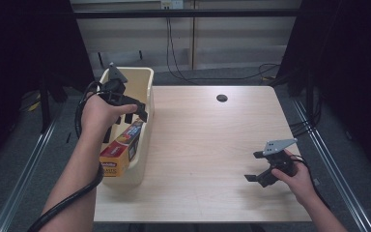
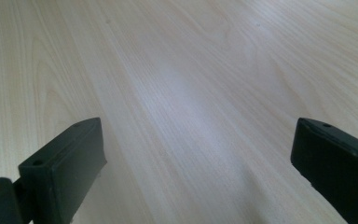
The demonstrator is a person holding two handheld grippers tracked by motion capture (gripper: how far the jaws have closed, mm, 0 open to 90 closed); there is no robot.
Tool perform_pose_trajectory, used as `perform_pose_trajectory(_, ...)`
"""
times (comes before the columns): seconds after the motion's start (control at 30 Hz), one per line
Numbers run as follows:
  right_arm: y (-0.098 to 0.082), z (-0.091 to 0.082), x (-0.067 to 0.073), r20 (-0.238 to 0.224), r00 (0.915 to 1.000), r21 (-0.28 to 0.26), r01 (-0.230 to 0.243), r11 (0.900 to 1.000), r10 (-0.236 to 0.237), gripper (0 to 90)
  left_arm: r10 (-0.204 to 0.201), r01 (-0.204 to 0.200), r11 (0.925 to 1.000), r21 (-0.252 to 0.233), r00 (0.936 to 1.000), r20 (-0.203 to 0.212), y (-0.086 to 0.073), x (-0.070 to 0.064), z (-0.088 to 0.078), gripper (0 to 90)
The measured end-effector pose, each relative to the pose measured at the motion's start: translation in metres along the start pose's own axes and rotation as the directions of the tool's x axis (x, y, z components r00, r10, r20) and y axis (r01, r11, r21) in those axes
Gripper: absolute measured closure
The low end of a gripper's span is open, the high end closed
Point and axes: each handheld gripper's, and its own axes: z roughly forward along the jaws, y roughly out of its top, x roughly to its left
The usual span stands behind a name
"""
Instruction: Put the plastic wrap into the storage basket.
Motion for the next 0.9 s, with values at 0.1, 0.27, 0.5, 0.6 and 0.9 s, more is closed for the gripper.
perform_pose_trajectory(0.1,0.000,-0.001,0.000,0.001,1.0000,0.000,-0.002,1.000,0.002,2.4,0.013,-0.013,0.9999,0.000,0.9999,0.008,0.001,-0.005,0.000,11.6)
perform_pose_trajectory(0.27,0.000,0.000,0.000,0.001,1.0000,-0.001,-0.001,1.000,0.001,2.4,0.032,-0.032,0.9995,-0.001,0.9994,0.012,0.004,-0.013,0.000,11.6)
perform_pose_trajectory(0.5,0.001,0.000,0.001,0.003,1.0000,0.001,-0.001,1.000,0.001,2.5,0.056,-0.056,0.9984,0.003,0.9979,0.033,0.008,-0.025,0.002,11.9)
perform_pose_trajectory(0.6,0.000,0.000,0.001,0.002,1.0000,0.001,-0.001,1.000,0.001,2.5,0.076,-0.076,0.9971,0.004,0.9963,0.042,0.009,-0.030,0.003,12.0)
perform_pose_trajectory(0.9,0.001,0.001,0.001,-0.004,1.0000,0.000,-0.001,1.000,0.001,2.5,0.116,-0.117,0.9932,0.005,0.9909,0.068,0.011,-0.047,0.011,11.9)
